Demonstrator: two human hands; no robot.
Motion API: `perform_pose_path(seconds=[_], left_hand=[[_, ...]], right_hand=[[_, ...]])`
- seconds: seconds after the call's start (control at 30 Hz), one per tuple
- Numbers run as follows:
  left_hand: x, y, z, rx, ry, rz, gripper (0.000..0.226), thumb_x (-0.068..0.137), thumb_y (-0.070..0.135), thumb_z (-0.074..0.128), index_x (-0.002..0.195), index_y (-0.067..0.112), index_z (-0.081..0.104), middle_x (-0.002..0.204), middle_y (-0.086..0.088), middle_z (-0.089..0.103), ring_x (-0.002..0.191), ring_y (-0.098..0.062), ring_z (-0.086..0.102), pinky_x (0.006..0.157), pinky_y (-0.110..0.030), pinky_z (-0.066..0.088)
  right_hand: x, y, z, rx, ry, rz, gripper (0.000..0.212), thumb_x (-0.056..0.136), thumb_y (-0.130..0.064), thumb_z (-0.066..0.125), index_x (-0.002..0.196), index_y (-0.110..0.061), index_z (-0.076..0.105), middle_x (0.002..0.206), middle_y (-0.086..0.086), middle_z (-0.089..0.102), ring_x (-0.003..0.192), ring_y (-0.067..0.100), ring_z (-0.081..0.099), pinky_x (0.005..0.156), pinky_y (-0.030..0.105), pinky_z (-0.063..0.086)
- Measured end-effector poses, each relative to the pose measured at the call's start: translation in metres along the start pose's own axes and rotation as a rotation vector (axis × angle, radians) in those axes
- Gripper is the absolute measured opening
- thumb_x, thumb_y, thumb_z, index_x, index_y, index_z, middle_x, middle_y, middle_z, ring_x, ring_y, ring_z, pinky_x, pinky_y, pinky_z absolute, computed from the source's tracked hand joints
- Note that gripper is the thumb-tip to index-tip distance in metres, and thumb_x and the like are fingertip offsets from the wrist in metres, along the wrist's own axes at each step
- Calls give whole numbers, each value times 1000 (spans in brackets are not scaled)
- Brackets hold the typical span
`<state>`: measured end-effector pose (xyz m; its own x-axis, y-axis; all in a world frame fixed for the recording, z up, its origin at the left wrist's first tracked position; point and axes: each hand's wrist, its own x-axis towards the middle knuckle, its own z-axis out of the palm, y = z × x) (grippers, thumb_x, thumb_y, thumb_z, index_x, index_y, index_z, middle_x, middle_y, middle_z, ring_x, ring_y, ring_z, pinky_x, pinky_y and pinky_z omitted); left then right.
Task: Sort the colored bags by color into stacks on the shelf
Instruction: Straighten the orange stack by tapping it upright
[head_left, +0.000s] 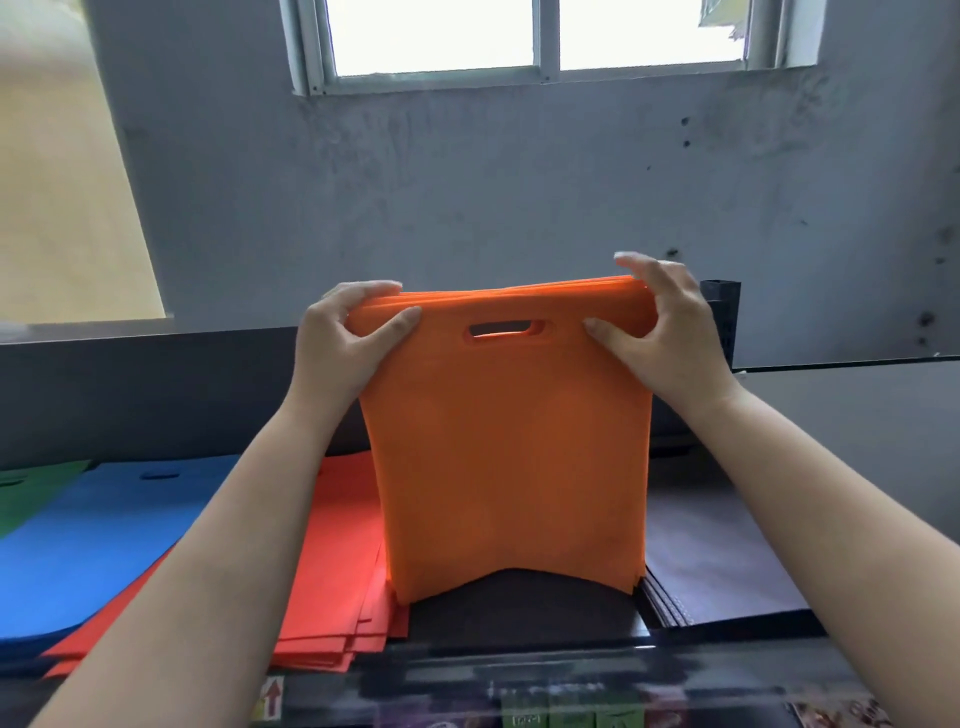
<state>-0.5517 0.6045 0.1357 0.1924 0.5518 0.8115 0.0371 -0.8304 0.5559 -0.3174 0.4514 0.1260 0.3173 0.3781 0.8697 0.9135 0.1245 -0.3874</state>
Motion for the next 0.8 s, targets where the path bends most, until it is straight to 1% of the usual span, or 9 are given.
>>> perform_pose_path(seconds=[0.2,0.3,0.37,0.43,0.5,0.57,0.63,0.7,0.8], left_hand=[[0,-2,-1,16,28,-36,22,69,48,78,78,29,69,74,15,67,64,6,62,60,-12,50],[-2,-3,0,-85,35,-96,36,70,46,79,100,29,69,90,15,67,80,7,63,72,-13,52],[-11,-7,7,-304,30,-256,52,70,40,79,117,29,60,106,8,66,94,-1,64,81,-21,53],[-31,-15,18,-497,-5,-474,47,70,34,80,112,22,62,107,-1,69,98,-18,67,83,-33,55],[-60,-21,28,-580,-62,-638,31,78,29,75,105,19,66,105,-6,72,93,-23,70,77,-36,57],[-77,-21,35,-620,-47,-697,26,83,30,70,106,17,67,96,-3,74,86,-20,72,70,-33,59],[-76,-16,42,-648,31,-669,22,85,31,68,103,18,68,94,-3,74,89,-23,71,77,-38,58],[-70,-8,45,-714,64,-651,19,87,28,67,103,17,69,99,-7,73,95,-28,69,84,-43,55],[-78,-12,44,-751,-13,-689,22,89,17,64,110,13,65,97,-6,74,90,-24,71,75,-36,58]], right_hand=[[2,0,0,-45,35,60,41,76,-34,77,99,-8,54,98,1,48,85,14,45,65,11,28],[2,0,2,44,15,157,42,78,-37,75,102,-18,46,96,-3,48,85,13,47,62,4,32],[-6,0,7,255,-18,290,53,78,-37,75,118,-23,42,106,-5,52,91,10,53,70,4,35],[-28,7,14,518,-60,469,62,78,-33,76,127,-27,39,115,-7,58,99,7,58,83,19,47],[-58,15,23,583,-137,593,45,80,-29,74,118,-27,49,116,-1,63,100,13,63,87,34,53],[-78,16,30,627,-166,635,22,86,-23,69,103,-29,57,110,2,67,98,19,66,89,43,54],[-75,8,33,728,-145,610,14,89,-18,64,98,-28,61,103,3,71,95,22,69,86,46,55],[-67,2,33,872,-147,576,16,92,-12,61,99,-25,64,98,5,73,91,25,71,78,42,57],[-73,4,33,963,-245,623,22,93,-7,56,104,-25,62,96,1,74,87,20,71,65,28,57]])
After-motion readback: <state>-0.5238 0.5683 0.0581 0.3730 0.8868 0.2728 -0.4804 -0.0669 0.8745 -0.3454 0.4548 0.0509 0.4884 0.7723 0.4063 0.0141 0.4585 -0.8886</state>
